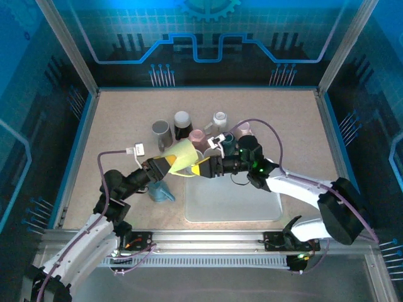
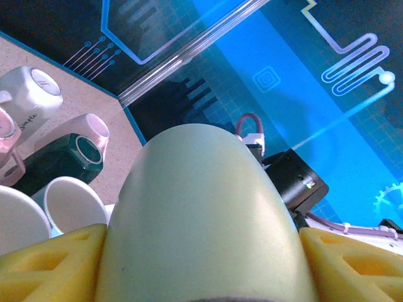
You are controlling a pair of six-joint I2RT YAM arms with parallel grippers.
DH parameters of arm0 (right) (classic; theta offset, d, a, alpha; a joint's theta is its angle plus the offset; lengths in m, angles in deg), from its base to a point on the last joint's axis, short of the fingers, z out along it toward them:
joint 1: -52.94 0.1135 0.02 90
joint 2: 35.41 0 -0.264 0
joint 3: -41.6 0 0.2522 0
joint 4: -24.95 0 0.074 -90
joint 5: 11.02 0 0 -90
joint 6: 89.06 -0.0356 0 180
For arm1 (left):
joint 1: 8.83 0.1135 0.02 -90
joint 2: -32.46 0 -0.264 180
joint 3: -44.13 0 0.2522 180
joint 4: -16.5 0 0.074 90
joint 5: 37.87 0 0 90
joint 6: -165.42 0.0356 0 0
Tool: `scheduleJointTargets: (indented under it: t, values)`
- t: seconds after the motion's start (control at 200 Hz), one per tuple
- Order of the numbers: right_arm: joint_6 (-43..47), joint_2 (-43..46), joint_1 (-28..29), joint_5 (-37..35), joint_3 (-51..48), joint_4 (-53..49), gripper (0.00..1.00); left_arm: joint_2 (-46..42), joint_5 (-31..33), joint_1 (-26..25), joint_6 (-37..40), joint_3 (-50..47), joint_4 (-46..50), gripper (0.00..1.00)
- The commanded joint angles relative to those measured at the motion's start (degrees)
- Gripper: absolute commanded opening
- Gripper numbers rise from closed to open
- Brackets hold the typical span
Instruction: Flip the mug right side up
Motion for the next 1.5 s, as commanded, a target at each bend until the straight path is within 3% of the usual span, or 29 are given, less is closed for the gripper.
scheduleJointTargets:
  t: [0.0,0.115,0.255,0.33,0.415,0.505,0.645,0.855,1.025,1.261,1.361,1.496]
  values:
    - [-7.2,-3.7,0.4,2.0,-0.2,12.4,0.6,-0.7,-1.0,-0.4,-0.6,0.0,-7.1,0.44]
    - [-16.9,-9.3,0.5,1.8,-0.1,25.5,0.46,-0.6,-1.0,-0.9,-0.3,0.0,-6.6,0.44]
    - [-25.5,-15.3,0.3,1.9,0.6,36.6,0.16,-0.7,-1.2,-1.3,0.3,0.3,-5.9,0.44]
    - [-25.0,-15.0,0.2,1.7,0.4,36.1,0.07,-0.7,-1.2,-1.5,0.8,0.7,-4.7,0.45]
    - [-19.1,-11.4,0.0,0.5,-0.2,27.4,0.0,-1.1,-1.1,-1.7,1.2,0.9,-3.2,0.5]
    - [-8.4,-4.7,0.0,-2.6,0.2,10.7,0.0,-1.5,-0.3,-1.8,1.4,1.1,-1.4,0.65]
    - [4.7,3.3,0.0,-7.5,2.3,-9.6,0.0,-2.5,0.0,-1.8,2.5,1.6,1.3,0.99]
    - [13.5,11.5,-0.5,-13.5,3.7,-25.0,0.0,-5.0,2.8,-1.7,6.8,5.5,12.1,0.99]
    - [25.1,19.2,-0.3,-19.5,7.3,-39.5,0.0,-5.0,7.2,-1.9,16.3,13.6,30.4,0.99]
    - [39.3,22.9,1.1,-45.1,18.1,-68.0,0.0,2.1,11.7,-2.1,28.0,28.9,50.1,0.99]
    - [42.6,25.3,2.4,-56.3,18.6,-73.0,0.0,5.3,13.3,-2.2,32.6,34.1,56.3,0.99]
    - [44.9,29.7,2.1,-62.2,17.2,-74.3,0.0,5.6,17.7,-2.2,36.3,34.8,58.5,0.99]
